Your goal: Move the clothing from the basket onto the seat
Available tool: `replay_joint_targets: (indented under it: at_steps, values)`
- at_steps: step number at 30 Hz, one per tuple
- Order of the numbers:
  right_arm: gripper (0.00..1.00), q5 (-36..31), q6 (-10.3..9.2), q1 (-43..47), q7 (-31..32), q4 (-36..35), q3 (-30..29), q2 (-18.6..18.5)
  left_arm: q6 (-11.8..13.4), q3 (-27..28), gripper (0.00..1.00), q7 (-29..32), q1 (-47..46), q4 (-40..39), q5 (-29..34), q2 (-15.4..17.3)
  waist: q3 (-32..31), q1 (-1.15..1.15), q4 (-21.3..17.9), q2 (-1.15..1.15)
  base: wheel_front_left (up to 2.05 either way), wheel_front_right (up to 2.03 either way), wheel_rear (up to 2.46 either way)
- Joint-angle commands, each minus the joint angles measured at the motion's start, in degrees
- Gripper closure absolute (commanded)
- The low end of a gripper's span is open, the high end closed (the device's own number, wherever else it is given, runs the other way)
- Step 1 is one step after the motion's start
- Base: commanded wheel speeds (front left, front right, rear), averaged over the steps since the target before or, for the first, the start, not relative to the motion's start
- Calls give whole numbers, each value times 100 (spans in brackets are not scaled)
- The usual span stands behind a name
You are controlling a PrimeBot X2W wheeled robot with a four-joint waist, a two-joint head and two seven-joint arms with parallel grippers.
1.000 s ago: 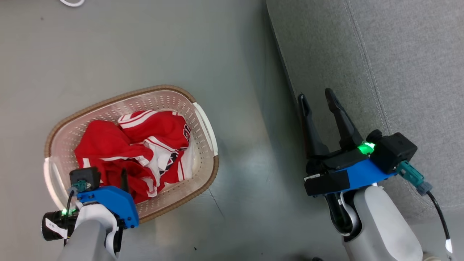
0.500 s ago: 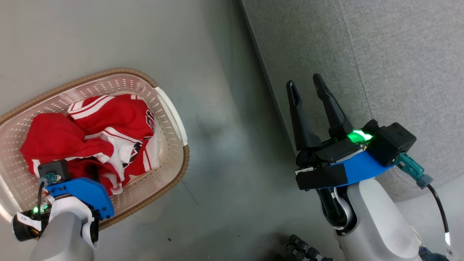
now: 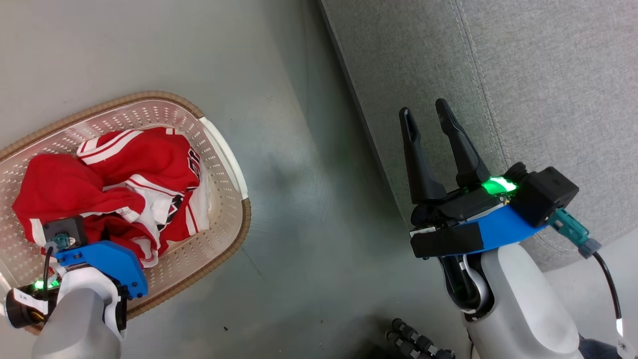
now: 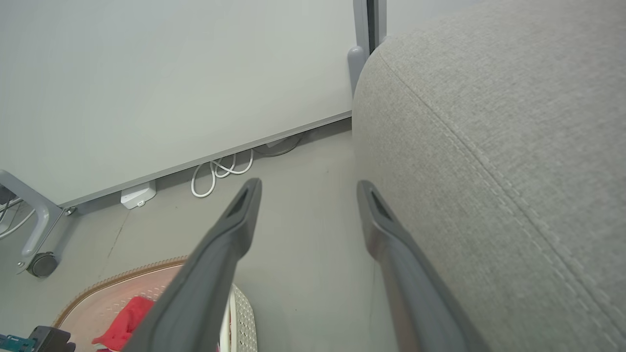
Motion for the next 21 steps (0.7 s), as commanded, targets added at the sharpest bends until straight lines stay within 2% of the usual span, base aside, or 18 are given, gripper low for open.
replay_joint_targets:
  at_steps: [1, 5, 12, 21]
  values:
    - [0, 26, -1, -69, 0, -16, -18, -8, 4, -6, 100, -27, -85, 14, -24, 37, 0, 0, 13, 0, 0, 0, 0]
    - [0, -44, -1, -139, -1, -12, -46, -8, -32, -84, 100, -65, -134, 49, -3, 0, -13, 0, 72, 0, 0, 0, 0]
    - [0, -430, -1, -106, -1, 235, -122, -8, -119, -129, 100, -174, -198, 158, -99, -260, -269, 0, 335, 0, 0, 0, 0]
    - [0, -1164, -1, 138, 20, 1011, -279, -11, -503, -497, 100, -399, -94, 444, -58, -715, -1430, 0, 940, 0, 0, 0, 0]
